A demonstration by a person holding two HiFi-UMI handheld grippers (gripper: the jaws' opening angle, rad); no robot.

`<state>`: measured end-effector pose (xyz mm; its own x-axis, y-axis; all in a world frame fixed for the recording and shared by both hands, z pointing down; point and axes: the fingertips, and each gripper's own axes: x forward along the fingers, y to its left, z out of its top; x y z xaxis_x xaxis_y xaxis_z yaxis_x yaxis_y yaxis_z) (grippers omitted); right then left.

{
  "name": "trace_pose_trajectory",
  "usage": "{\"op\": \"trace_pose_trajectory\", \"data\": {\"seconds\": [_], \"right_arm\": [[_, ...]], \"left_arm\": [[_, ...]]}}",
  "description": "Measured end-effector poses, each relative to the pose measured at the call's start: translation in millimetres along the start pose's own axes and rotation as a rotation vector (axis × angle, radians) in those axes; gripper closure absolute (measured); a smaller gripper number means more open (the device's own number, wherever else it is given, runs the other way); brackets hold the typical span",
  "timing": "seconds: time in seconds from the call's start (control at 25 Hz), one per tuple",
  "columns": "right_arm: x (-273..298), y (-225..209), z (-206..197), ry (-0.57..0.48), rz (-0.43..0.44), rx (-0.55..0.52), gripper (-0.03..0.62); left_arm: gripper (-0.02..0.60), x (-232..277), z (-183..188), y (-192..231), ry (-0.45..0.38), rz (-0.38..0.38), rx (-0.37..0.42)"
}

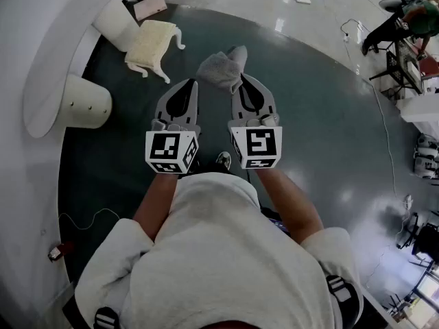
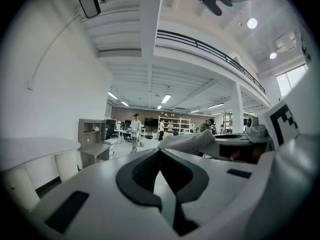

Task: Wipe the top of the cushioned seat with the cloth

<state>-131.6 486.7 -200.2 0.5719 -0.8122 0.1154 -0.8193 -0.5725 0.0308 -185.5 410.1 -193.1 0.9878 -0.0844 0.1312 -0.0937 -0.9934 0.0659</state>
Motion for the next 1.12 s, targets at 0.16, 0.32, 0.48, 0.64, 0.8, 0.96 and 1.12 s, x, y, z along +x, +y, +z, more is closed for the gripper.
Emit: {"op": "trace_pose_trajectory", "data": {"seconds": [0.16, 0.32, 0.48, 0.64, 0.8, 0.96, 1.12], "right_arm": [[1.3, -3.8, -7.7, 0.008, 0.005, 0.001, 0.579], [10.8, -1.8, -24.2, 0.038, 0.038, 0.01, 0.579], [33.7, 9.1, -39.5, 0.079, 0.059, 0.003, 0.579], [65.4, 2.2, -46.3, 0.128, 0.042, -0.001, 0.579], [111.2, -8.6, -51.7, 0.17, 0.046, -0.022, 0.579], [167.9, 2.0, -68.1, 0.215, 0.087, -0.036, 0.579], [225.1, 15.4, -81.7, 0.271, 0.142, -0.075, 0.579]], "left_arm": [[0.568, 0.7, -11.3, -7.9, 0.02, -0.009, -0.023], [0.568, 1.6, -29.5, -4.1, 0.067, 0.001, -0.039], [0.568, 7.6, -43.2, 26.5, 0.093, 0.024, -0.062], [0.568, 28.8, -58.3, 55.1, 0.133, 0.026, -0.103], [0.568, 62.6, -64.8, 82.8, 0.152, 0.017, -0.119], [0.568, 92.1, -73.9, 131.6, 0.16, 0.035, -0.136], [0.568, 119.2, -82.5, 182.5, 0.156, 0.059, -0.154]]}}
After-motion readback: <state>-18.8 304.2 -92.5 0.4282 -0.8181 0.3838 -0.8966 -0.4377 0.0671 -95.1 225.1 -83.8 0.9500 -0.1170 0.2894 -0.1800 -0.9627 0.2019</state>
